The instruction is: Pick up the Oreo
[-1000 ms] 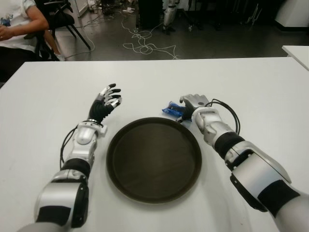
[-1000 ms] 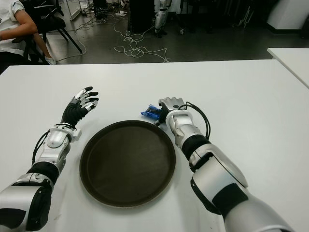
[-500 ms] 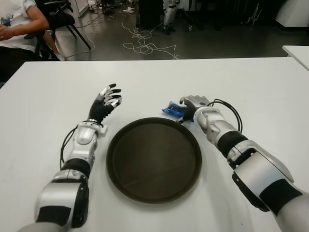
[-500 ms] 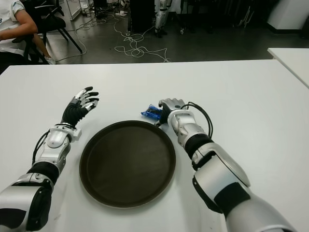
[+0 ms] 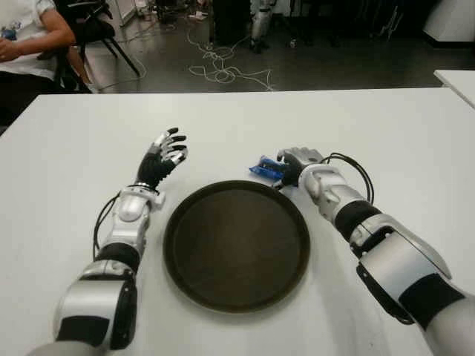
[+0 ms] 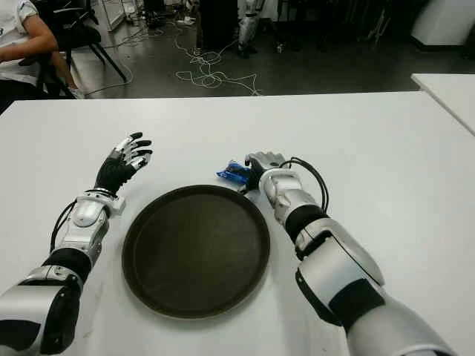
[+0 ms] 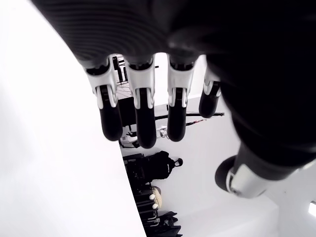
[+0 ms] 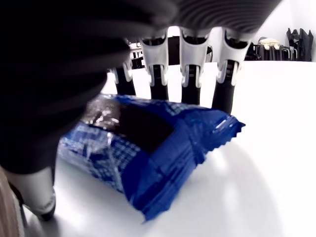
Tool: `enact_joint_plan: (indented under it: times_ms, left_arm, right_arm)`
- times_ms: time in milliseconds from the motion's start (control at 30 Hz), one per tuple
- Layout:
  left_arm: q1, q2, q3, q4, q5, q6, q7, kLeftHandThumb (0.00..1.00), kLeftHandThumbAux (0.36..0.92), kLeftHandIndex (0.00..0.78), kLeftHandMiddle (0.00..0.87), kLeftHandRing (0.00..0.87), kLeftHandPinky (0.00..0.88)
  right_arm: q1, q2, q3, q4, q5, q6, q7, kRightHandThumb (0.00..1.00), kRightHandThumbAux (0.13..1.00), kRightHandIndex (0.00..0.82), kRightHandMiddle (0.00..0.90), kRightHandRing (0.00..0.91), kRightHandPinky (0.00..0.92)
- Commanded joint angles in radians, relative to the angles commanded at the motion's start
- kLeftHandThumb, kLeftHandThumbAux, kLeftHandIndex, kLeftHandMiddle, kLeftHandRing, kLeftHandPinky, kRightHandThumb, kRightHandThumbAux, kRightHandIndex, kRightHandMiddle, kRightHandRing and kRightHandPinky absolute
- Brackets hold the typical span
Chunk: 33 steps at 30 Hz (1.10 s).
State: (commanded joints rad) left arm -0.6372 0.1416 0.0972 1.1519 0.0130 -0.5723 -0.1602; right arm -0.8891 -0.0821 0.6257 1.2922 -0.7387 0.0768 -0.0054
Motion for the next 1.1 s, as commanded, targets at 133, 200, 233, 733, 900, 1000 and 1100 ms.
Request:
enact_joint_plan:
  times_ms: [133, 200, 233, 733, 900, 1000, 1100]
  left_arm:
    - [0.0, 0.001, -0.003, -0.001, 0.004, 0.0, 0.003, 0.071, 0.641, 0.111, 0.208, 0.213, 0.23]
    - [0.0, 0.001, -0.005, -0.001, 0.007, 0.002, 0.006, 0.07, 0.644, 0.111, 0.209, 0.215, 0.232]
    - [0.001, 0.002, -0.005, -0.001, 0.008, 0.002, 0.008, 0.071, 0.647, 0.112, 0.211, 0.215, 0.234]
    - [0.004, -0.003, -0.009, -0.01, 0.011, 0.002, 0.015, 0.072, 0.662, 0.112, 0.212, 0.211, 0.22]
    - [0.003, -0.005, -0.008, -0.011, 0.011, 0.006, 0.016, 0.067, 0.644, 0.114, 0.211, 0.214, 0.232]
    - [0.004, -0.006, -0.009, -0.012, 0.012, 0.006, 0.017, 0.07, 0.65, 0.119, 0.217, 0.218, 0.24]
    - [0.006, -0.006, -0.009, -0.014, 0.012, 0.005, 0.016, 0.068, 0.642, 0.116, 0.212, 0.214, 0.231]
  right_arm:
    - [-0.022, -0.009, 0.025, 0.0, -0.021, 0.029, 0.04, 0.0, 0.515, 0.119, 0.195, 0.216, 0.229]
    - [-0.022, -0.009, 0.038, 0.003, -0.03, 0.034, 0.041, 0.0, 0.478, 0.078, 0.173, 0.194, 0.212]
    - [-0.021, -0.011, 0.043, 0.003, -0.033, 0.034, 0.037, 0.0, 0.455, 0.057, 0.164, 0.184, 0.202]
    - [-0.005, -0.04, 0.031, 0.019, -0.034, -0.053, -0.217, 0.168, 0.554, 0.337, 0.374, 0.4, 0.424]
    - [-0.025, -0.046, -0.005, 0.012, -0.006, -0.086, -0.257, 0.321, 0.639, 0.481, 0.544, 0.503, 0.518]
    - [-0.023, -0.056, -0.024, 0.004, 0.008, -0.106, -0.263, 0.344, 0.664, 0.522, 0.58, 0.519, 0.521]
    - [-0.013, -0.063, -0.049, 0.001, 0.03, -0.129, -0.272, 0.339, 0.693, 0.53, 0.586, 0.527, 0.524]
